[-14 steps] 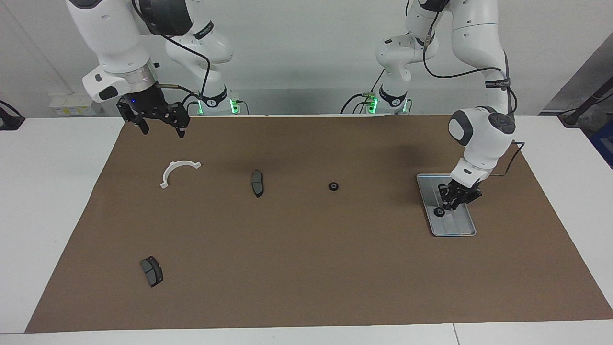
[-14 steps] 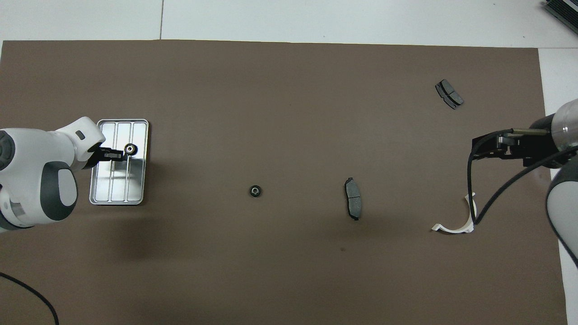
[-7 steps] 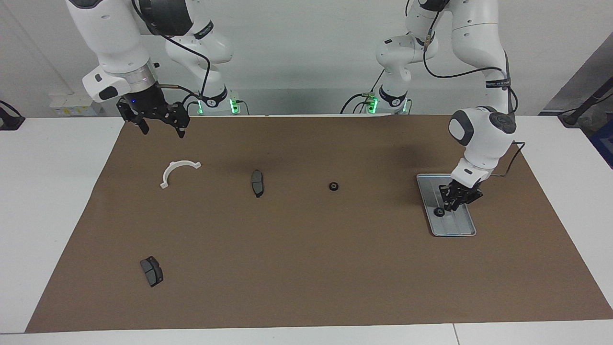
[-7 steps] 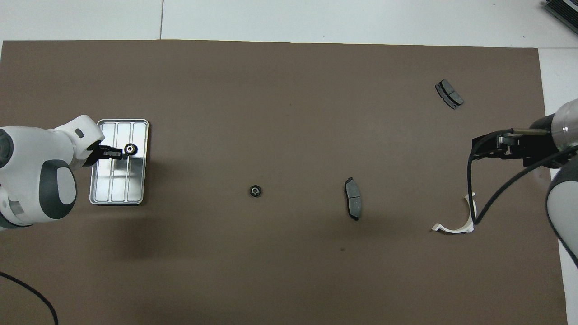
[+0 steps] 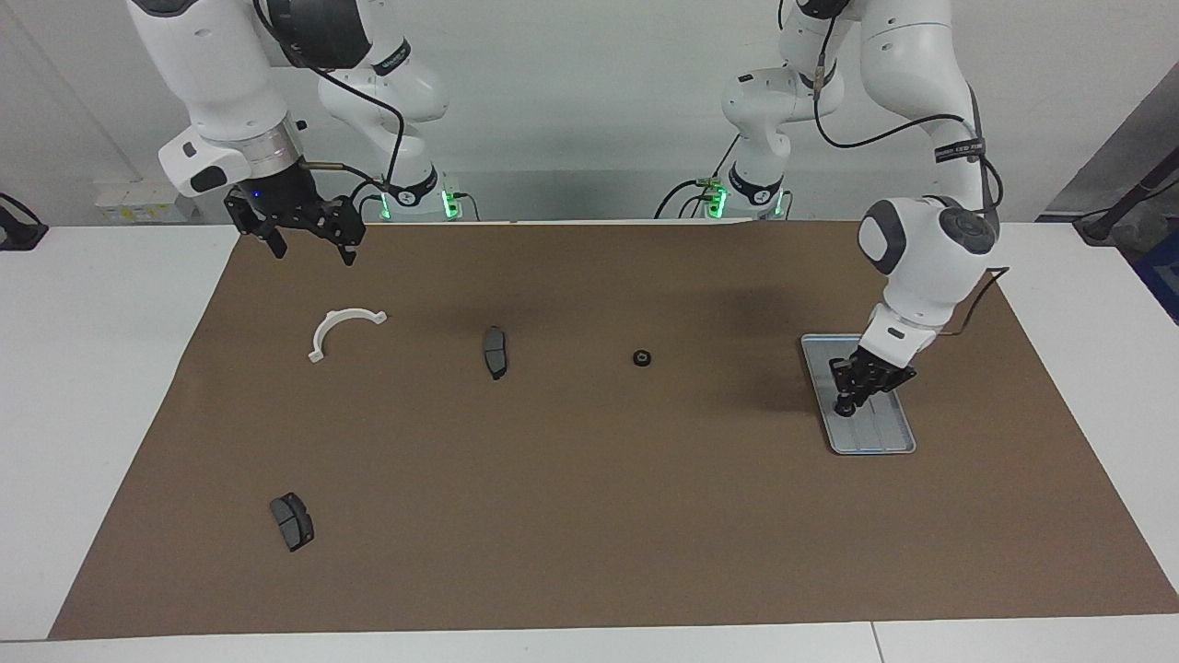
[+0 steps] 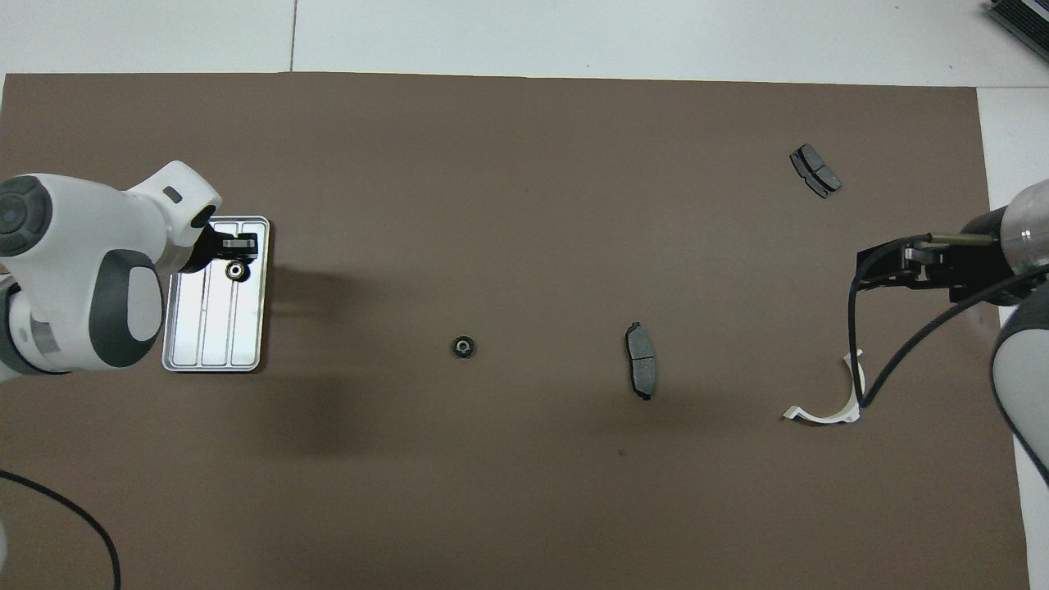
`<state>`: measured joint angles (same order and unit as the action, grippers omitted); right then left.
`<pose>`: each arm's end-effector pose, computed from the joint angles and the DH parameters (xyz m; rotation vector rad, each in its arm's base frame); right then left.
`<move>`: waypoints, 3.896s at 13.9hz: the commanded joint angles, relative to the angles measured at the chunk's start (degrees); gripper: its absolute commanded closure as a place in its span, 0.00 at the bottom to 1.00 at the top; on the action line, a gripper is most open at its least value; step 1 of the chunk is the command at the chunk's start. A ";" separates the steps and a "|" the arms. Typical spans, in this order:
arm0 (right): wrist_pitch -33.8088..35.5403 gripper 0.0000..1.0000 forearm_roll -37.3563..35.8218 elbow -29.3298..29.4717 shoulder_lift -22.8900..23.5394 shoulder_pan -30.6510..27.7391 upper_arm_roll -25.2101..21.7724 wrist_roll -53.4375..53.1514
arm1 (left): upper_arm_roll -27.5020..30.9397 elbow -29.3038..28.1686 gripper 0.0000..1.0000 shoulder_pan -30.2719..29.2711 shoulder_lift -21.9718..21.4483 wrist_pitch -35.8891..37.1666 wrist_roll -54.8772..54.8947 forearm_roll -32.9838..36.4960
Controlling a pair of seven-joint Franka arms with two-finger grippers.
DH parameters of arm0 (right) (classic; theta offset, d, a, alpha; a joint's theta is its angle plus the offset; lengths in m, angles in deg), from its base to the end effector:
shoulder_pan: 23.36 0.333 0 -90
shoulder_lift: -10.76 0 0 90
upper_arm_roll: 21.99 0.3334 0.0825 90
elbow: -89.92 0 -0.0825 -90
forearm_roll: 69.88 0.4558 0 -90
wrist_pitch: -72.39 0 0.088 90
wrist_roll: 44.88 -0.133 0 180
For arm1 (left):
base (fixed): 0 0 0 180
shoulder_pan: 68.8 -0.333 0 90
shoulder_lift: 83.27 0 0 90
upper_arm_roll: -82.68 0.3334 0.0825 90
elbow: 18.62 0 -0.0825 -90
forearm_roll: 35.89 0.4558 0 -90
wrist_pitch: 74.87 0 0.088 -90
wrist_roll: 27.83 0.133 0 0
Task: Place bearing gear from tray to pile
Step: 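Place the second gear beside the first while the right gripper approaches, then grasp a center gear with the right gripper while the left gripper grasps another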
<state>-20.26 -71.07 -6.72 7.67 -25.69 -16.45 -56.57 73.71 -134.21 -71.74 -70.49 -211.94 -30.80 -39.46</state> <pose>0.6095 0.0328 0.5900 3.1053 -0.2287 -0.0194 0.6663 -0.0704 0.3054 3.0416 -0.0069 0.2243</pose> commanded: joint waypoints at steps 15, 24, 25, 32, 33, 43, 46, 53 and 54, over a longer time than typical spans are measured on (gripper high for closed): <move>-9.92 0.00 1.36 -4.52 -0.34 9.61 0.53 -9.47 | 0.71 -5.17 0.80 35.28 -0.92 -8.64 -46.85 -0.21; -19.06 0.00 0.40 -3.73 8.19 18.93 0.53 -21.43 | 1.41 -3.77 0.28 34.50 -1.17 -6.99 -47.12 -0.29; -19.85 0.00 0.40 -3.55 9.15 20.51 0.53 -23.27 | 1.85 -2.98 0.28 31.01 -1.61 -5.07 -46.43 -0.21; -28.11 0.00 -1.35 -3.29 18.29 30.97 0.53 -35.93 | 2.03 1.68 0.32 8.41 -2.58 4.80 -19.29 -0.21; -28.64 0.00 -1.79 -3.46 19.34 32.03 0.53 -36.99 | 2.03 1.60 0.33 6.30 -2.58 4.88 -16.56 -0.21; -41.91 0.05 -5.84 -11.10 26.39 37.13 0.53 -41.83 | 2.03 -1.04 0.38 -3.56 0.05 -3.02 -2.30 -0.21; -41.66 0.19 -5.93 -12.08 25.86 37.66 0.44 -41.83 | 2.03 -2.79 0.39 -3.48 1.19 -5.47 -2.30 -0.21; -41.39 0.78 -6.28 -13.48 25.25 38.19 0.44 -42.54 | 2.03 -6.40 0.53 -3.39 1.90 -10.76 -2.12 -0.21; -41.30 0.86 -6.72 -13.48 25.07 37.84 0.35 -42.54 | 2.03 -6.66 0.54 -3.39 1.90 -10.76 -2.12 -0.21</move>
<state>-60.95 -75.98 -17.98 34.81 12.48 -15.93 -97.27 75.86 -139.85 -75.03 -68.31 -221.45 -33.74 -39.45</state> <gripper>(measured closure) 0.714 0.515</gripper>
